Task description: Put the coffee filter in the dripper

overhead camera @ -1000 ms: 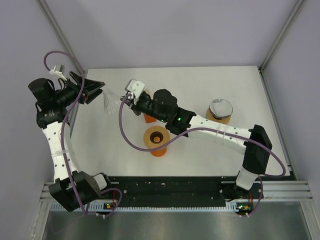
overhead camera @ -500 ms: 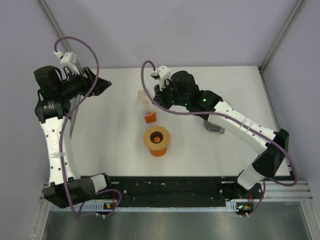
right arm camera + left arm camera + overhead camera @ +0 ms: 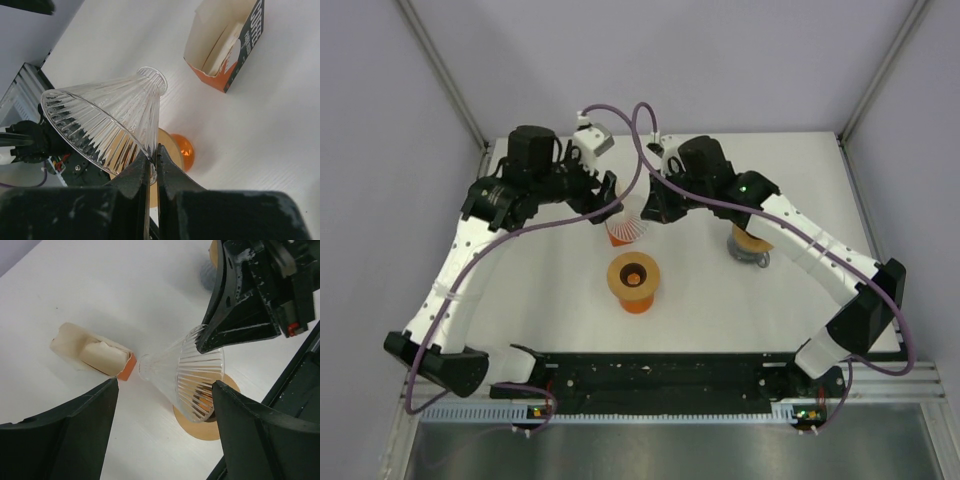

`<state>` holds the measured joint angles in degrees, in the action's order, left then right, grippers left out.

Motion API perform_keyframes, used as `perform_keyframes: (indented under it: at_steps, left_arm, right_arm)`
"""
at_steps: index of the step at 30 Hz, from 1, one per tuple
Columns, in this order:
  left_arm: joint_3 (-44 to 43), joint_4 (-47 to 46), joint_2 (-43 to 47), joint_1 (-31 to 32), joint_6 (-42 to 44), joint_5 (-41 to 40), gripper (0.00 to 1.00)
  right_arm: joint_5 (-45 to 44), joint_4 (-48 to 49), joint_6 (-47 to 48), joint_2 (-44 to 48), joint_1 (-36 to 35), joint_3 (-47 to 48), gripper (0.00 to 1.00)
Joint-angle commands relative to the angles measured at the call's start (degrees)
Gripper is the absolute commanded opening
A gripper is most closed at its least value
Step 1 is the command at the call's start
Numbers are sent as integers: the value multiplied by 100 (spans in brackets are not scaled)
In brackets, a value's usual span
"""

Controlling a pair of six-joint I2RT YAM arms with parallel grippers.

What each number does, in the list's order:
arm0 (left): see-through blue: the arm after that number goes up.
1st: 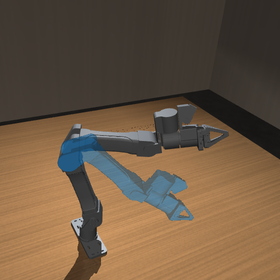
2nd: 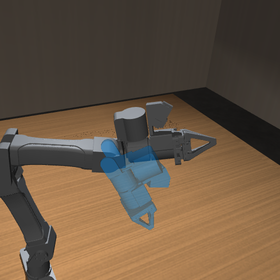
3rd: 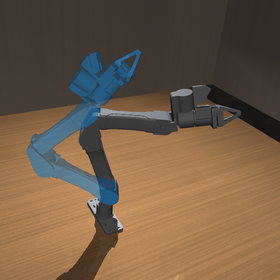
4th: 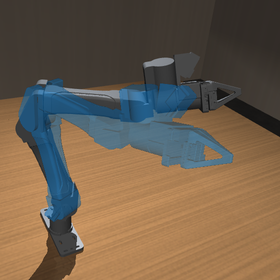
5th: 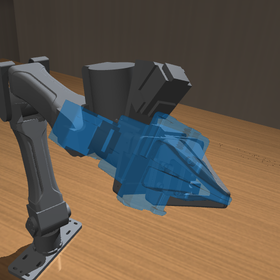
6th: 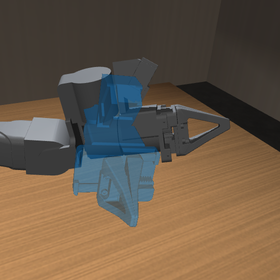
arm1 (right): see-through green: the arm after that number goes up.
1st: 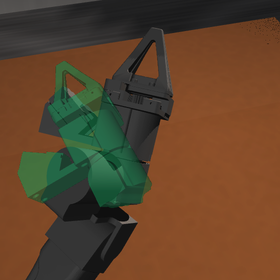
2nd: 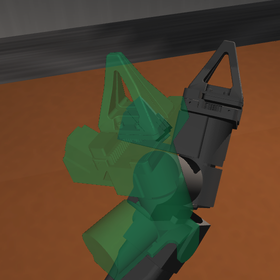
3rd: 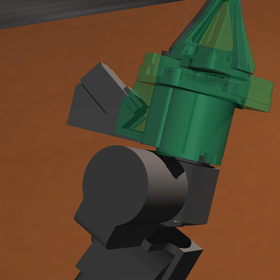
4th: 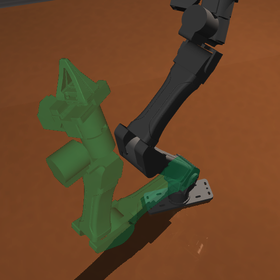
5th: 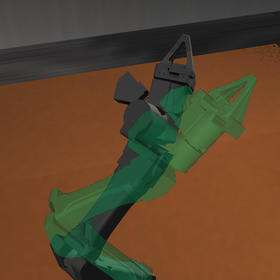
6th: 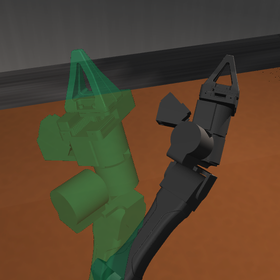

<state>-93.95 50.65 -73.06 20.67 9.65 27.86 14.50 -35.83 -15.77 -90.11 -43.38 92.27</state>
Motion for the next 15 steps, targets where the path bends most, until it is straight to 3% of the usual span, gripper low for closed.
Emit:
perform_keyframes:
  at_steps: [1, 5, 7, 11, 12, 13, 14, 15]
  left_arm:
    - [52, -239, -366, 315, 397, -1010, 80]
    - [193, -363, -551, 525, 494, -1186, 65]
    - [298, -389, -587, 649, 555, -1265, 52]
    - [342, -398, -649, 720, 538, -1362, 8]
    - [334, -381, -657, 711, 494, -1301, 0]
    - [325, -311, -657, 711, 459, -1213, 0]
    - [281, -206, -683, 702, 389, -1125, 0]
    - [229, -92, -718, 693, 223, -1133, 0]
  right_arm:
    - [255, 147, -348, 81, -57, 55, 0]
    - [211, 164, -357, 204, -66, -42, 0]
    - [211, 182, -348, 274, -57, -86, 0]
    - [386, 243, -313, 309, -57, -104, 0]
    - [439, 261, -295, 318, -57, -113, 0]
    - [526, 287, -278, 327, -40, -113, 0]
    - [597, 296, -260, 370, -22, -104, 9]
    - [641, 305, -234, 414, -4, -104, 27]
